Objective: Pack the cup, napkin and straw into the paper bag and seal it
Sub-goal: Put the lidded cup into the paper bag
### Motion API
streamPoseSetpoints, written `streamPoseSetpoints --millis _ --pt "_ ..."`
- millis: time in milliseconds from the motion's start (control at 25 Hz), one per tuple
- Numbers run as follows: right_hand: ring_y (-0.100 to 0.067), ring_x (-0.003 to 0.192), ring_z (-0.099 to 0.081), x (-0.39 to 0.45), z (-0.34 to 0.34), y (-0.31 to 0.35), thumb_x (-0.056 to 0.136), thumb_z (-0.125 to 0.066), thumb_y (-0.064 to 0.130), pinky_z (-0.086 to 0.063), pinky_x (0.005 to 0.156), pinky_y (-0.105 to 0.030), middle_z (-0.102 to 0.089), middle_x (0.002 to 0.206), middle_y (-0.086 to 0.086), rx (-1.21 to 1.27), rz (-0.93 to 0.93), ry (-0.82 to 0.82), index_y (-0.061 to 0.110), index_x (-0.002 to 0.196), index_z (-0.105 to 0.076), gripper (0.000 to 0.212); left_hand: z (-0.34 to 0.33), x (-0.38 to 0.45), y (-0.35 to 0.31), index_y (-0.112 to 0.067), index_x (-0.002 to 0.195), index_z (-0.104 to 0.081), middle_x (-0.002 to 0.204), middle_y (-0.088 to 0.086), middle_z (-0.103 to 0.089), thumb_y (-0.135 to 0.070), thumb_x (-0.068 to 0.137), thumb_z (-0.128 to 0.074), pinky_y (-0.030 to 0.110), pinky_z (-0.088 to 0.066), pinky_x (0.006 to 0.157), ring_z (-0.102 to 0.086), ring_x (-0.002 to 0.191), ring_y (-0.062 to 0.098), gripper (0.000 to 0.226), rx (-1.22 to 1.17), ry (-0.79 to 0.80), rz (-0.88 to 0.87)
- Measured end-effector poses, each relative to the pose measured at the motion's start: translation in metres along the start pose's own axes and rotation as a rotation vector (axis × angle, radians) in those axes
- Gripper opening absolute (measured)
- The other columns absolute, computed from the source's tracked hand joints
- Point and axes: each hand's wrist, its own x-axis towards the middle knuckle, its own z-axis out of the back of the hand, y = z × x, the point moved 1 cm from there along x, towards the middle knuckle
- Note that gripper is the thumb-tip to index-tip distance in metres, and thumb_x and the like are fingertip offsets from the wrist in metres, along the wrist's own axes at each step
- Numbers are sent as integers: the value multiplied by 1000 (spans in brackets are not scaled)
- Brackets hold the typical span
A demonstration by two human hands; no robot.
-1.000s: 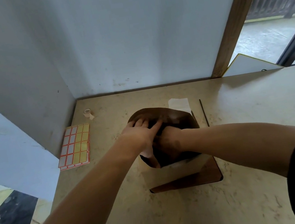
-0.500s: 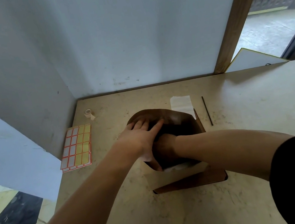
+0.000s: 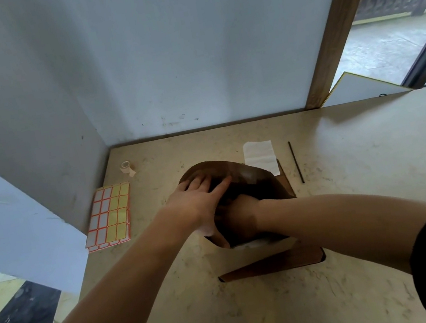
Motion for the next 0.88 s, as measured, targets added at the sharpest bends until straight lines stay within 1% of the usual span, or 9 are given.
streamPoseSetpoints --millis 40,80,240,400,480,600,680,800,880 --pt "-37 146 -16 -1 0 -1 89 -51 58 -17 116 -57 -19 161 -10 -30 24 -22 22 153 -17 82 -3 2 2 -38 149 17 163 6 4 -72 57 -75 46 4 118 10 148 26 134 16 -24 6" --pt "-35 147 -14 -4 4 -2 87 -51 63 -14 117 -58 -16 162 -7 -24 24 -38 25 154 -14 85 -3 1 0 -38 149 17 163 6 4 -72 56 -75 46 4 117 10 148 26 135 33 -22 3" --pt "-35 142 -26 -33 21 -8 84 -52 68 -31 111 -55 -23 159 -7 70 22 -111 24 153 -15 90 -6 5 4 -36 149 17 163 6 3 -75 54 -74 47 3 117 9 148 26 137 37 -45 -9" --pt "-27 139 -32 -69 39 -14 83 -55 67 -35 110 -49 -35 153 -3 62 -1 -228 22 148 -27 83 -6 3 7 -34 149 20 163 5 3 -76 55 -72 47 3 119 8 148 25 138 31 -55 -37" --pt "-25 142 -27 -85 44 -18 85 -52 66 -32 113 -47 -34 154 0 25 -2 -303 23 148 -28 80 -4 3 6 -33 148 22 163 4 3 -76 56 -72 48 1 120 8 148 25 138 25 -53 -46" --pt "-25 148 -12 -107 46 -29 85 -48 69 -20 117 -46 -25 159 2 -13 -34 -361 26 152 -21 84 -3 4 5 -32 147 23 163 5 3 -75 58 -71 48 1 120 6 148 25 136 34 -46 -56" --pt "-24 150 -6 -119 45 -39 83 -49 71 -13 119 -45 -22 160 3 -12 -87 -411 27 152 -19 87 -2 4 4 -33 147 22 163 6 2 -75 60 -70 48 2 120 6 148 25 133 34 -69 -74" --pt "-23 150 -3 -132 43 -53 80 -50 75 -8 119 -44 -21 160 4 -7 -155 -454 29 152 -18 91 -3 6 4 -36 148 19 163 5 -1 -74 65 -66 43 5 117 4 148 24 126 21 -142 -114" --pt "-22 150 -5 -136 40 -59 78 -50 76 -9 118 -43 -22 159 6 16 -177 -464 32 151 -19 91 -6 7 5 -37 148 19 163 3 -2 -75 68 -63 39 9 114 4 148 23 120 8 -191 -130"
